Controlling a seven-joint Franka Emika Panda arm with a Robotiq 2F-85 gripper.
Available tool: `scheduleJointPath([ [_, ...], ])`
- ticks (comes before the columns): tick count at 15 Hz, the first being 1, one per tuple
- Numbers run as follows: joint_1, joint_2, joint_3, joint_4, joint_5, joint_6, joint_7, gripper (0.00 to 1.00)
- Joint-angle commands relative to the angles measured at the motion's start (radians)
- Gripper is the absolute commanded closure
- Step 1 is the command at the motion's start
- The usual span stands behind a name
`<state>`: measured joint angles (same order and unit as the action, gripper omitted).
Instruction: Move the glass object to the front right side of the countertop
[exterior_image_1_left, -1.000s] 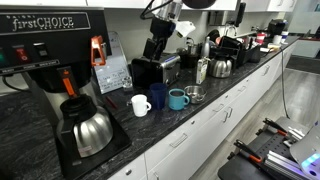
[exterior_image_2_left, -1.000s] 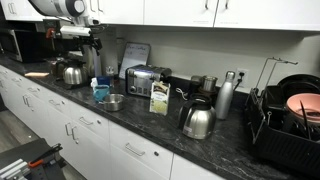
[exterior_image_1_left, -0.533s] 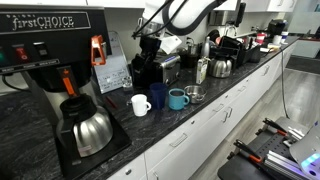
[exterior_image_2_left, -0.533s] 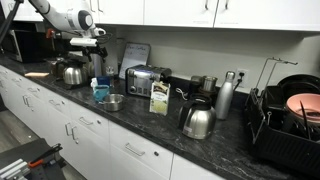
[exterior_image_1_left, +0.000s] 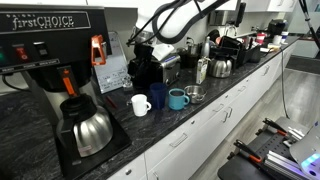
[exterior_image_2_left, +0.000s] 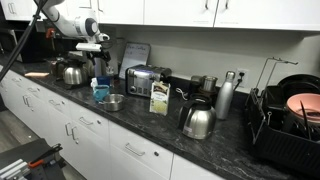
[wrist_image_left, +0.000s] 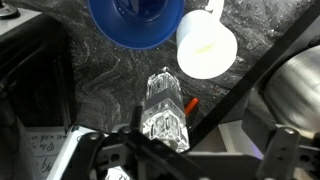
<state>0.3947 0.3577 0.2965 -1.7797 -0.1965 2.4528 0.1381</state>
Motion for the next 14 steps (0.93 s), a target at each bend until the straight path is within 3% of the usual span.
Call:
scheduleJointPath([
  [1, 0.015, -0.001, -0.015, 0.004, 0.008, -0.003, -0.005, 0.0],
  [8, 0.026, 0.012, -0.034, 0.014, -0.019, 0.007, 0.025, 0.0],
  [14, 0.035, 0.081, -0.054, 0.107, -0.02, 0.005, -0.002, 0.0],
])
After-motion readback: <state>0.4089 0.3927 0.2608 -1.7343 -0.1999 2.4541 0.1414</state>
